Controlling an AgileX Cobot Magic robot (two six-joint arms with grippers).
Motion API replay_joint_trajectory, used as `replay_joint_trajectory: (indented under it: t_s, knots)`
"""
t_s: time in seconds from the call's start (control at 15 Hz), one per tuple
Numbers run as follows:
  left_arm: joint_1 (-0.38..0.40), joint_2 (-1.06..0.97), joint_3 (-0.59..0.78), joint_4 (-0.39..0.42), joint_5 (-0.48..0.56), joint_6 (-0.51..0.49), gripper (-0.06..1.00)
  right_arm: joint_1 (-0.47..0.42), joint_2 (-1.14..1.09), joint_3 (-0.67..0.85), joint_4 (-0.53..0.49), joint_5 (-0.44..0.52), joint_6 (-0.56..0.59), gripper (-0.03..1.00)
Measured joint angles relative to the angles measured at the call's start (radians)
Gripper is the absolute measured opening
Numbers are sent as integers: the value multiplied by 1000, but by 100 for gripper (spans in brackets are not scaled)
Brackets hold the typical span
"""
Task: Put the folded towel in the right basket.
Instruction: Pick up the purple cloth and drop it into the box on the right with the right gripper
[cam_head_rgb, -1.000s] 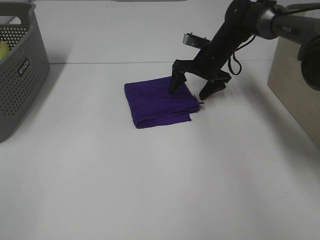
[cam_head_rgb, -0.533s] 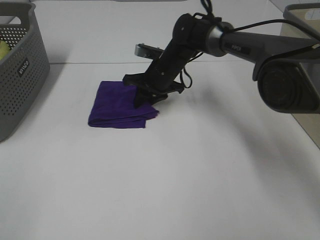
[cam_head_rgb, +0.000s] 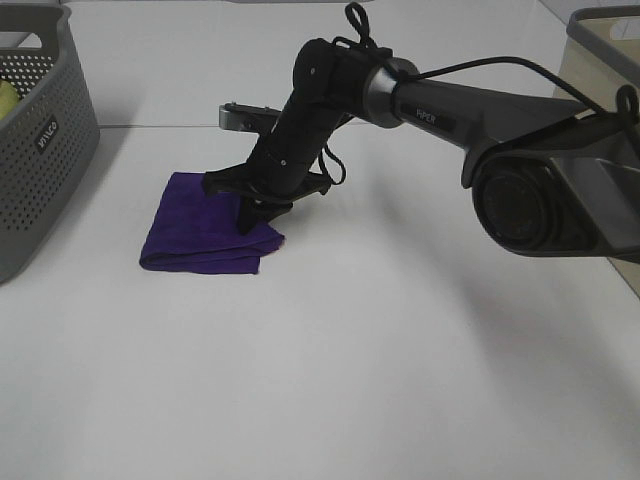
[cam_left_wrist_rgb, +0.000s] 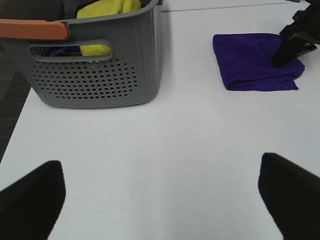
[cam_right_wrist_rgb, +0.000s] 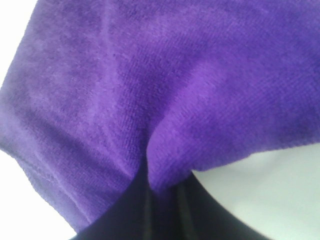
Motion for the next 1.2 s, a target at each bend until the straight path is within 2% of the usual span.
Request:
replay_joint_trajectory:
  t_s: [0.13, 0.2, 0.53, 0.8, 0.87, 1.0, 1.07, 1.2]
  knots:
    - [0, 0, 0, 2, 0, 0, 99, 2, 18, -146, -39, 136, 14, 2]
    - [0, 0, 0, 6, 0, 0, 99, 2, 8, -209, -45, 156, 49, 2]
    - [0, 0, 0, 12, 0, 0, 99, 2, -155, -284, -73, 166, 73, 2]
    - [0, 0, 0, 12, 0, 0, 99, -8, -358, -284, -286, 170, 73, 2]
    - [0, 0, 0, 12, 0, 0, 99, -27, -422, -284, -320, 170, 73, 2]
    - [0, 0, 0, 12, 0, 0, 99, -178, -557, -284, -362, 170, 75, 2]
    - [0, 0, 0, 12, 0, 0, 99, -206, -570, -284, -366, 170, 80, 2]
    - [0, 0, 0, 12, 0, 0, 99, -341, -598, -284, -381, 171, 101, 2]
